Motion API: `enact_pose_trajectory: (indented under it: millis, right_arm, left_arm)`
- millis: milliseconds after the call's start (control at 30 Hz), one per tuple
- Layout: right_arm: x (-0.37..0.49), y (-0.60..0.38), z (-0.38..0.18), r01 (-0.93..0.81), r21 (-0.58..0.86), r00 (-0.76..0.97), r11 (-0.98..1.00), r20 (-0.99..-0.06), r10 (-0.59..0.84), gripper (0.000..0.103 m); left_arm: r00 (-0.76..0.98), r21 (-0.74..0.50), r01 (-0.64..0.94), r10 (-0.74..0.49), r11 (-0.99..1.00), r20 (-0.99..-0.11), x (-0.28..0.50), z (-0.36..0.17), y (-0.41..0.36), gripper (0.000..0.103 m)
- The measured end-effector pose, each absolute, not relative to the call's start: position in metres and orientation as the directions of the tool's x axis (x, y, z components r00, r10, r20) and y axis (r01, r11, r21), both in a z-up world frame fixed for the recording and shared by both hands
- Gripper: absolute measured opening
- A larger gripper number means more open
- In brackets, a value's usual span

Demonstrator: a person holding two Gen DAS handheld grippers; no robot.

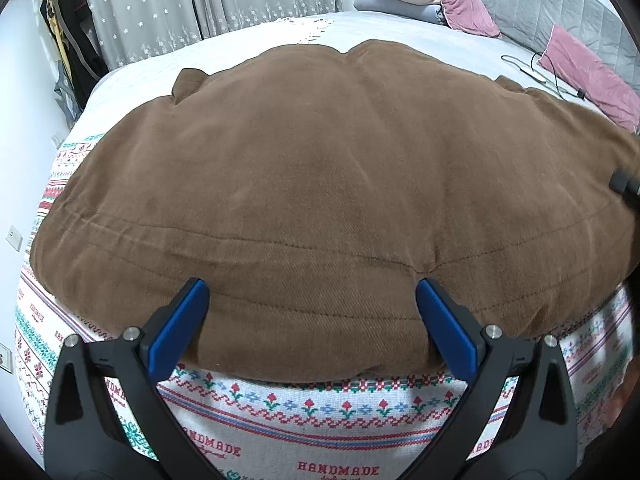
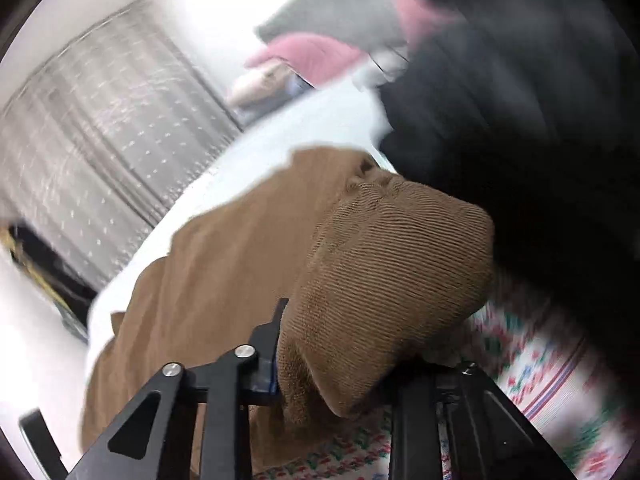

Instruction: Fold large clothes

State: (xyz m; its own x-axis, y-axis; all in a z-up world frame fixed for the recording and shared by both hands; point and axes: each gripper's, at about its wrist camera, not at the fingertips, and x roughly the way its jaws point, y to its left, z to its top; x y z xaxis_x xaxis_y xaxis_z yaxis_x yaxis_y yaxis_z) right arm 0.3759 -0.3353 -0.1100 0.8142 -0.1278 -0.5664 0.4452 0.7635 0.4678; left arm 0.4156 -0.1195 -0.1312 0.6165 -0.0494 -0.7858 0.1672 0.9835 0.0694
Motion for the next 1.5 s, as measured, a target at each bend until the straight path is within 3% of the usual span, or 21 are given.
enact_pose_trajectory:
  millis: [167, 300, 400, 600, 700, 867, 1000, 1067, 1200, 1267, 1333, 1400, 1500]
  right_arm:
    - [0.384, -0.334, -0.101, 0.473, 0.472, 0.795, 0.744, -0.592, -0.13, 0.024]
    - [0.378, -0.354, -0.138, 0.537, 0.52, 0.753, 0.664, -0.651, -0.099, 0.024]
    - [0.375, -0.358, -0.147, 0.551, 0.552, 0.753, 0.626, -0.651, -0.089, 0.024]
    - [0.386, -0.342, -0.109, 0.547, 0.51, 0.768, 0.664, -0.621, -0.155, 0.024]
    - [0.392, -0.331, -0.095, 0.547, 0.468, 0.768, 0.695, -0.61, -0.194, 0.024]
    - [0.402, -0.324, -0.091, 0.576, 0.423, 0.745, 0.7, -0.624, -0.235, 0.024]
    - [0.407, -0.327, -0.094, 0.619, 0.429, 0.719, 0.658, -0.647, -0.255, 0.023]
    - [0.413, -0.311, -0.079, 0.624, 0.369, 0.715, 0.689, -0.625, -0.313, 0.022]
    - [0.432, -0.217, -0.018, 0.487, 0.138, 0.816, 0.862, -0.425, -0.392, 0.021]
    - [0.442, -0.156, 0.002, 0.36, -0.011, 0.88, 0.933, -0.329, -0.344, 0.021]
    - [0.448, -0.067, 0.003, 0.149, -0.255, 0.946, 0.955, -0.244, -0.213, 0.021]
    - [0.45, -0.005, -0.02, -0.014, -0.418, 0.964, 0.908, -0.248, -0.1, 0.021]
    - [0.447, 0.088, -0.097, -0.28, -0.659, 0.932, 0.698, -0.362, 0.033, 0.021]
  left_arm:
    - [0.59, -0.033, 0.184, -0.138, 0.982, -0.796, 0.421, -0.116, -0.099, 0.103]
    - [0.612, -0.035, 0.109, -0.095, 0.993, -0.785, 0.428, -0.104, -0.061, 0.103]
    - [0.618, -0.081, 0.013, -0.072, 0.997, -0.783, 0.439, -0.102, -0.007, 0.103]
    - [0.583, -0.186, -0.258, 0.0, 0.948, -0.813, 0.454, -0.129, 0.108, 0.103]
    - [0.586, -0.318, -0.276, -0.103, 0.907, -0.804, 0.454, -0.138, 0.132, 0.103]
    - [0.592, -0.239, -0.259, -0.042, 0.936, -0.805, 0.453, -0.129, 0.12, 0.102]
    - [0.65, -0.418, -0.273, -0.154, 0.867, -0.744, 0.447, -0.118, 0.154, 0.1]
    - [0.681, -0.52, -0.253, -0.231, 0.816, -0.695, 0.442, -0.115, 0.173, 0.1]
    - [0.73, -0.684, -0.258, -0.326, 0.683, -0.601, 0.435, -0.112, 0.214, 0.1]
    - [0.754, -0.721, -0.277, -0.322, 0.635, -0.573, 0.428, -0.11, 0.231, 0.1]
    - [0.773, -0.743, -0.283, -0.314, 0.606, -0.55, 0.422, -0.107, 0.245, 0.1]
    - [0.783, -0.741, -0.294, -0.292, 0.603, -0.548, 0.416, -0.103, 0.249, 0.1]
    - [0.783, -0.726, -0.302, -0.274, 0.618, -0.559, 0.418, -0.103, 0.251, 0.1]
